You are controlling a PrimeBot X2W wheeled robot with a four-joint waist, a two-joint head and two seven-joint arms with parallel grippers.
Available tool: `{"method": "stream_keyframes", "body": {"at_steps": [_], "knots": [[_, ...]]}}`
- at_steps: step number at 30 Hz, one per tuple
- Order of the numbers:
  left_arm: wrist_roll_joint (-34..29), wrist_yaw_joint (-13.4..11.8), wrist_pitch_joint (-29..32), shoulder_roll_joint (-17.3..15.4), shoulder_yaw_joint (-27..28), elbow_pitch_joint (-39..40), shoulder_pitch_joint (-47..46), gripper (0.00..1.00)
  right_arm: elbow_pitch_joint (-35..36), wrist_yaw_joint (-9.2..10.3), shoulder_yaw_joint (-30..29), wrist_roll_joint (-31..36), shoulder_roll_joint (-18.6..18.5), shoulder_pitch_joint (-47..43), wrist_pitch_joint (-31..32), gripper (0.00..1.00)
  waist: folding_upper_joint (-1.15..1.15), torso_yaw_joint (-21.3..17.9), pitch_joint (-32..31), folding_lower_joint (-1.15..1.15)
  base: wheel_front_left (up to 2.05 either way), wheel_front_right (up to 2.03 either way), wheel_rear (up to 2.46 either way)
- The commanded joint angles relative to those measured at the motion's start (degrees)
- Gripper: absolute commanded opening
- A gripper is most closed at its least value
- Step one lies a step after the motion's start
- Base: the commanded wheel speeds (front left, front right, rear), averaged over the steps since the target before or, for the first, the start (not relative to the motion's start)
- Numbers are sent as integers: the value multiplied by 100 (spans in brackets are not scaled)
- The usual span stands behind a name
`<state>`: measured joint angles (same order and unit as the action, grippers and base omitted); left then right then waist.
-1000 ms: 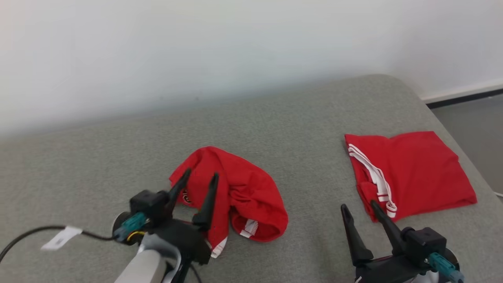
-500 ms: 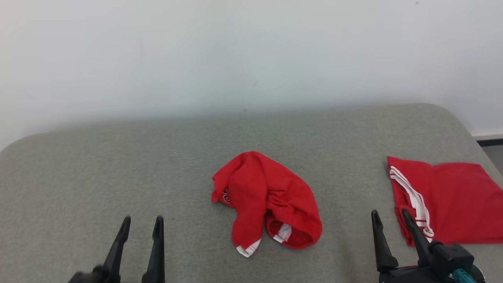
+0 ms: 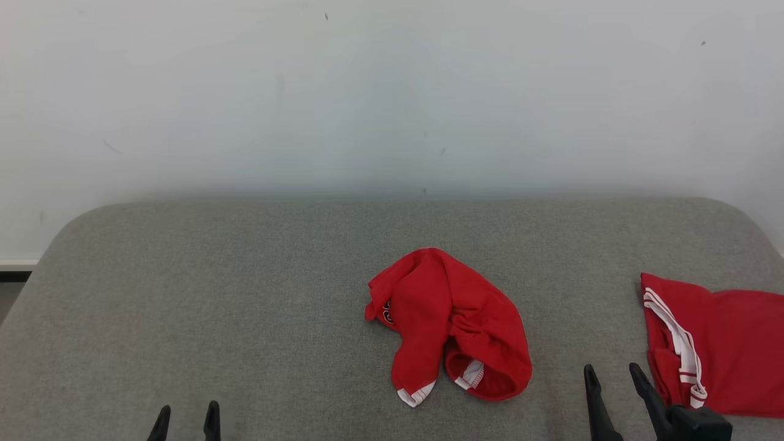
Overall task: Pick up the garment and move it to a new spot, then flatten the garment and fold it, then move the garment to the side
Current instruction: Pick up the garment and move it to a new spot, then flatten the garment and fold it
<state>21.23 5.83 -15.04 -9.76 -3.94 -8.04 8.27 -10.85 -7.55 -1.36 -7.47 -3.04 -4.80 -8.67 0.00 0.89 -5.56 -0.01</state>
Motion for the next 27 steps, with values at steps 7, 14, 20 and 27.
{"method": "stream_keyframes", "body": {"at_steps": [7, 14, 20, 27], "knots": [[-137, 64, -14, 114, 169, 50, 98, 100, 11, 14, 21, -58, 1, -34, -16, 100, 0, -78, 7, 1, 0, 0, 0], [-241, 117, -15, 180, 230, -9, 57, 100, -8, 14, 101, -64, 9, -23, 21, 100, 0, -116, 40, 1, 0, 0, 0], [-228, 139, -15, 237, 271, -52, 77, 100, -48, 14, 161, -72, 13, 27, 7, 100, 0, -135, 28, 1, 0, 0, 0], [-229, 166, -15, 228, 287, -62, 53, 100, -80, 14, 225, -109, 15, 57, -20, 100, 0, -153, -9, 1, 0, 0, 0]]}}
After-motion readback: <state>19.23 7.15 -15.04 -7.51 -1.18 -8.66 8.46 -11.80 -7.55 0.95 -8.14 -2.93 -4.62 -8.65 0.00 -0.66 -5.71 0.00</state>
